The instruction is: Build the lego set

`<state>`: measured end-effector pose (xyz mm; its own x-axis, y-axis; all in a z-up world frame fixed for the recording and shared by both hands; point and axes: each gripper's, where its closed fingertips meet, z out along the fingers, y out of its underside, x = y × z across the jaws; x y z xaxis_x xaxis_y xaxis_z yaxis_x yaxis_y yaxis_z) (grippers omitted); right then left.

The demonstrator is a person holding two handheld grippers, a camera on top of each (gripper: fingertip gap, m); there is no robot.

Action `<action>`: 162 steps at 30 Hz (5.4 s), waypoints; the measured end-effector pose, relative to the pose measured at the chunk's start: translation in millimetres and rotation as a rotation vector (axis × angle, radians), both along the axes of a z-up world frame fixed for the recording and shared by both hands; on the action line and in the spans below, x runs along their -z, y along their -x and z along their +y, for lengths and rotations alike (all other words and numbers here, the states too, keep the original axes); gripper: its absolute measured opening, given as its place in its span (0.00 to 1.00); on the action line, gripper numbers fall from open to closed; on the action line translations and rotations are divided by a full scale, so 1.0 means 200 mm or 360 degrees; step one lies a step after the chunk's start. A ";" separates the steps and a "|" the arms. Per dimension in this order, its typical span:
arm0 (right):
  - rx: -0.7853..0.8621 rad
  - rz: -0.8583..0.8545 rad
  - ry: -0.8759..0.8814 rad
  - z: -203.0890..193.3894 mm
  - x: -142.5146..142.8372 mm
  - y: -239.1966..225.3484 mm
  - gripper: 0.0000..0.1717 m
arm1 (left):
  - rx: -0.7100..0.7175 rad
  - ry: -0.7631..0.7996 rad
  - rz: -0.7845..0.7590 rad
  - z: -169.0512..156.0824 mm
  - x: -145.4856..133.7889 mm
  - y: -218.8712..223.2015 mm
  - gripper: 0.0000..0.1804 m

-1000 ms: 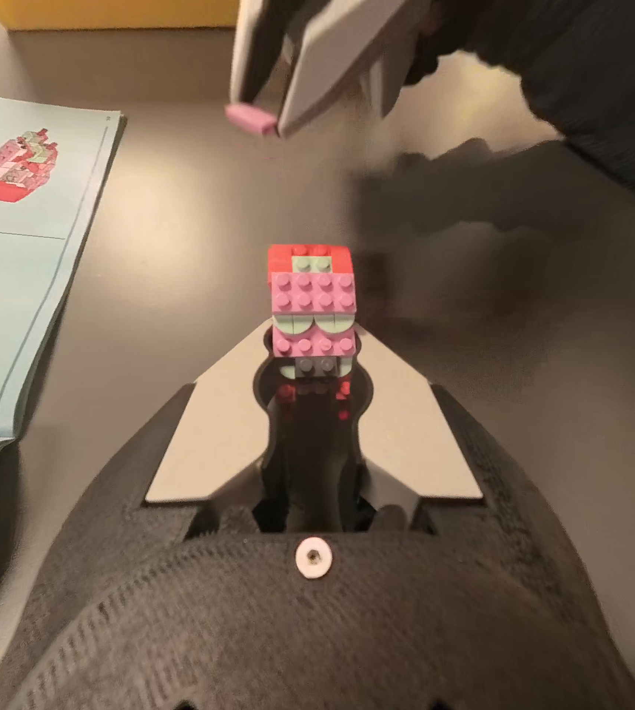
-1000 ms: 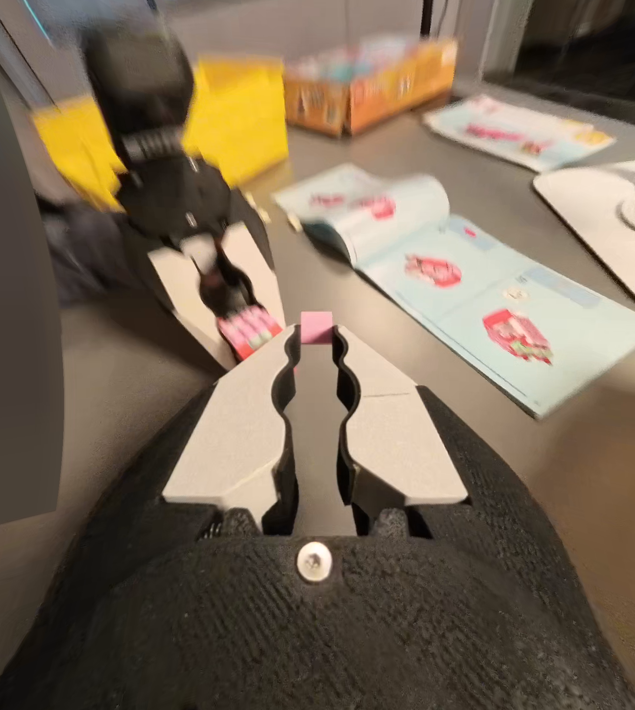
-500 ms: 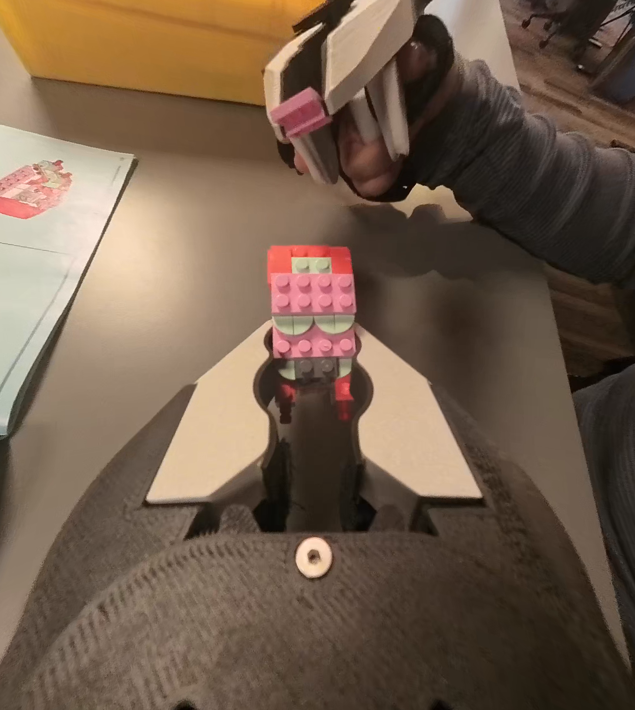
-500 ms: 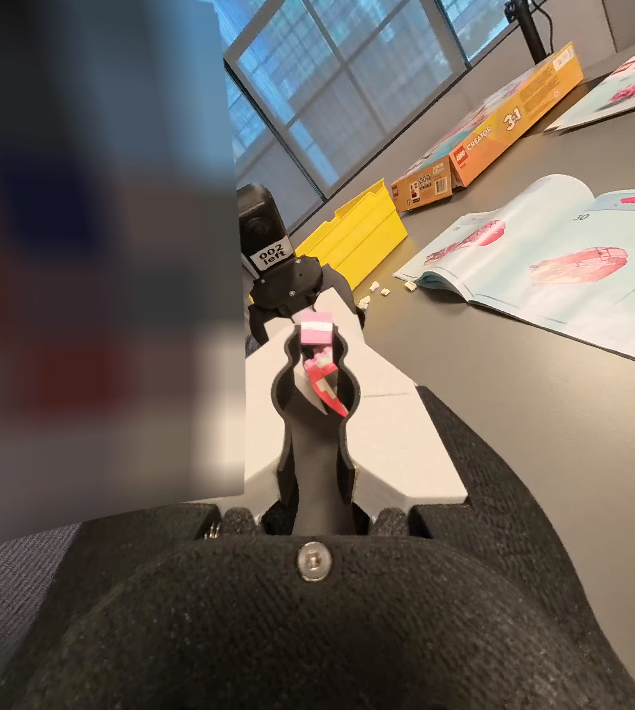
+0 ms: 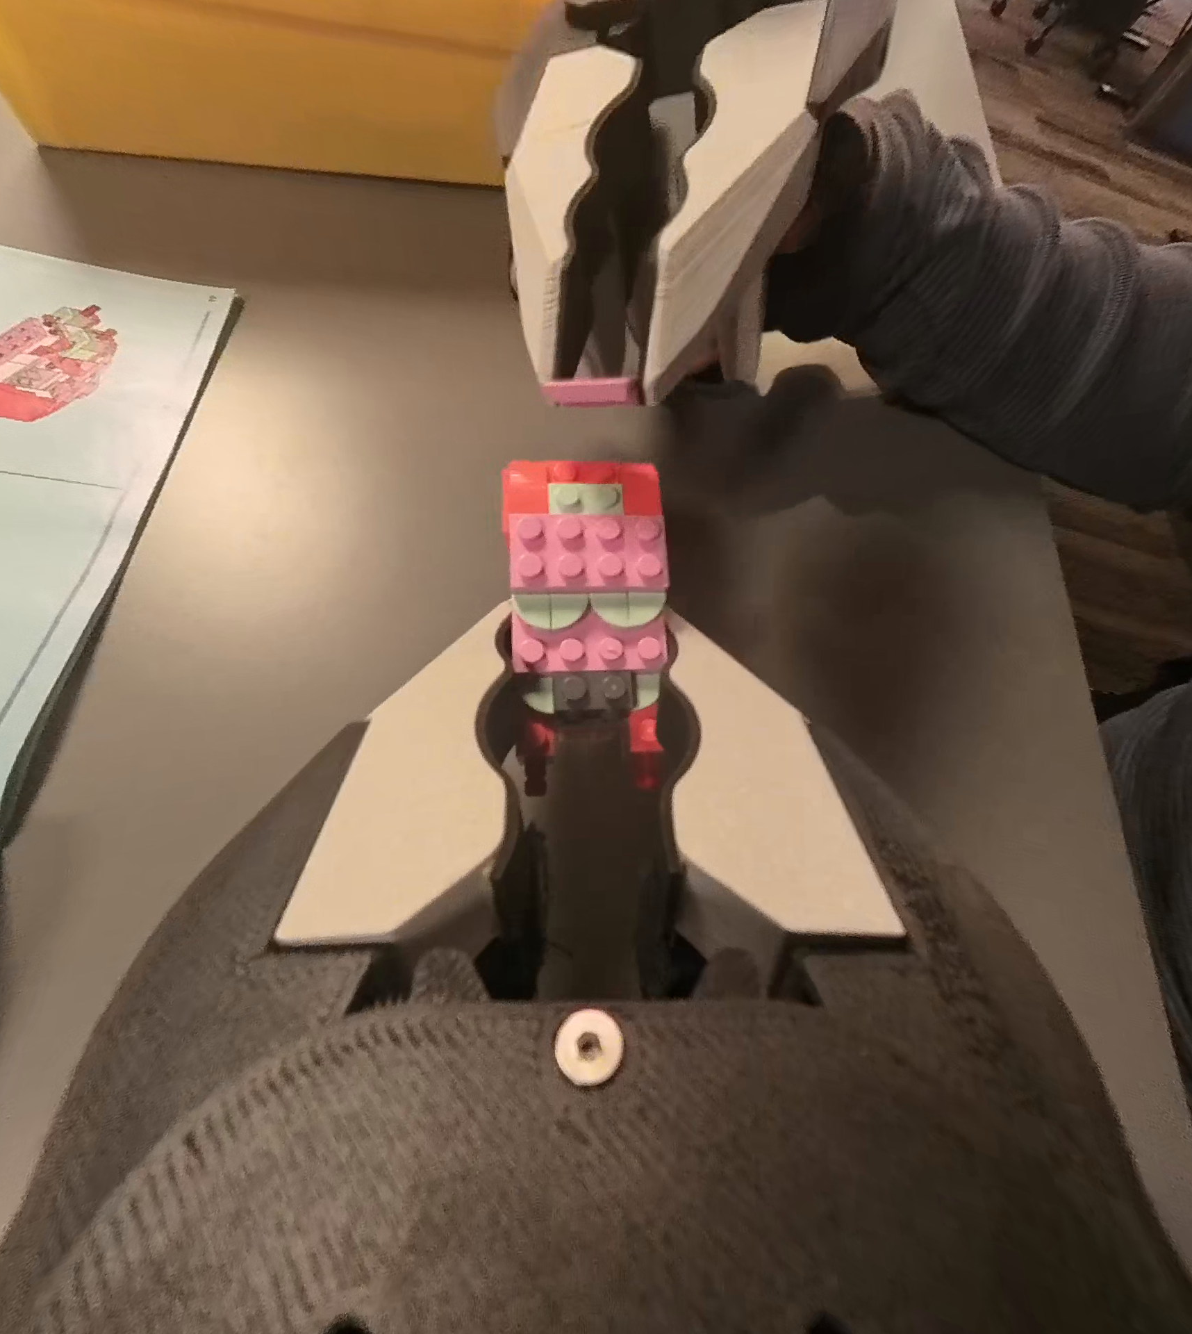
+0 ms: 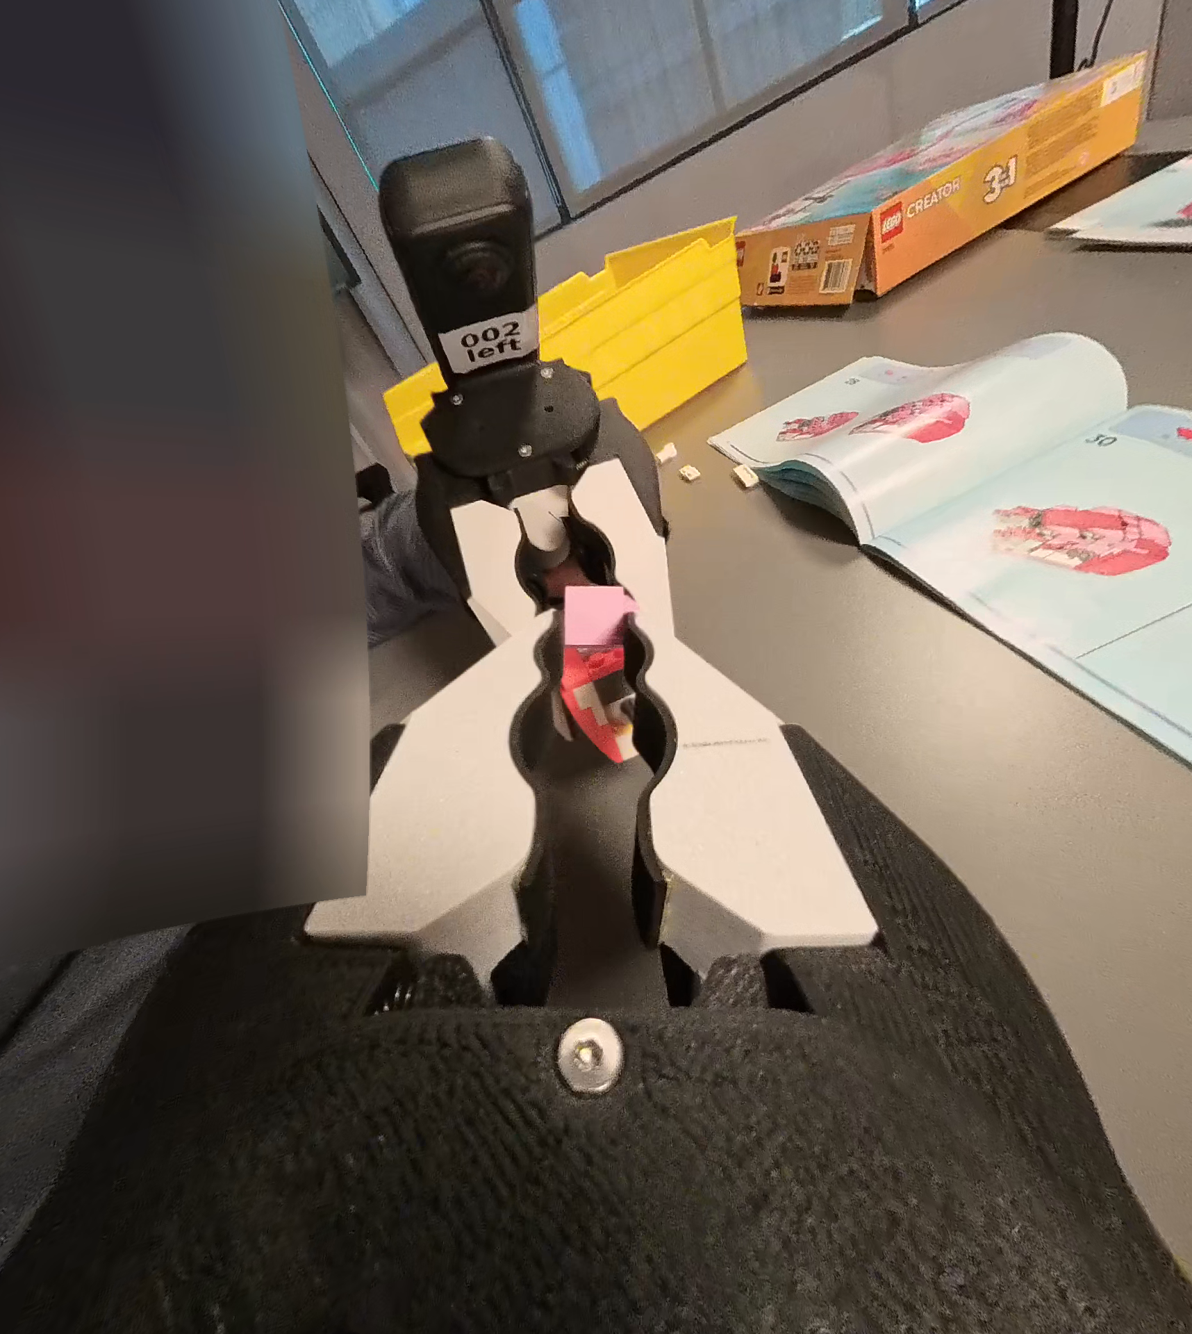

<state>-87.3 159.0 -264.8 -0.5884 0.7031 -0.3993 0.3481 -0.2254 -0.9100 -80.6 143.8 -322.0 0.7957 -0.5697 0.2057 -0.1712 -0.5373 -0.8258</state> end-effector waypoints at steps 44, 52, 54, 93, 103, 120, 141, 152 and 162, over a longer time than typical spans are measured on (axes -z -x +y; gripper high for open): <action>-0.0358 -0.0081 -0.0951 -0.13 0.07 -0.12 0.08 | 0.0261 -0.0128 0.0162 -0.06 0.00 -0.12 0.18; -0.0410 -0.0163 -0.0984 -0.14 0.06 -0.14 0.08 | 0.0277 -0.0176 0.0184 -0.06 -0.01 -0.13 0.18; -0.0397 -0.0176 -0.1001 -0.13 0.05 -0.14 0.08 | 0.0276 -0.0184 0.0176 -0.06 -0.01 -0.13 0.18; -0.0186 -0.0075 -0.1122 -0.13 -0.04 -0.14 0.31 | 0.0210 -0.0219 0.0128 -0.04 -0.06 -0.10 0.18; 0.0289 0.0550 -0.2401 -0.10 0.05 -0.09 0.56 | 0.0129 -0.0124 -0.0072 -0.03 -0.08 -0.07 0.18; 0.0436 0.0671 -0.2977 -0.05 0.13 0.00 0.30 | 0.0150 -0.0037 -0.0171 -0.05 -0.08 -0.10 0.18; 0.0148 0.0502 -0.3061 -0.04 0.20 -0.02 0.28 | 0.0143 0.0090 -0.0115 -0.05 0.00 -0.12 0.18; 0.0242 0.0412 -0.2609 -0.09 0.22 -0.01 0.36 | 0.0202 0.0213 -0.0446 -0.08 -0.06 -0.16 0.18; 0.0162 0.0381 -0.2821 -0.06 0.23 0.00 0.29 | 0.0180 0.0244 -0.0374 -0.08 -0.02 -0.15 0.18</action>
<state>-86.5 146.8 -310.6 -0.4457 0.1882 0.8752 0.2341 0.9681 -0.0889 -49.8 128.2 -317.2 0.6494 -0.6001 0.4671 -0.0507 -0.6470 -0.7608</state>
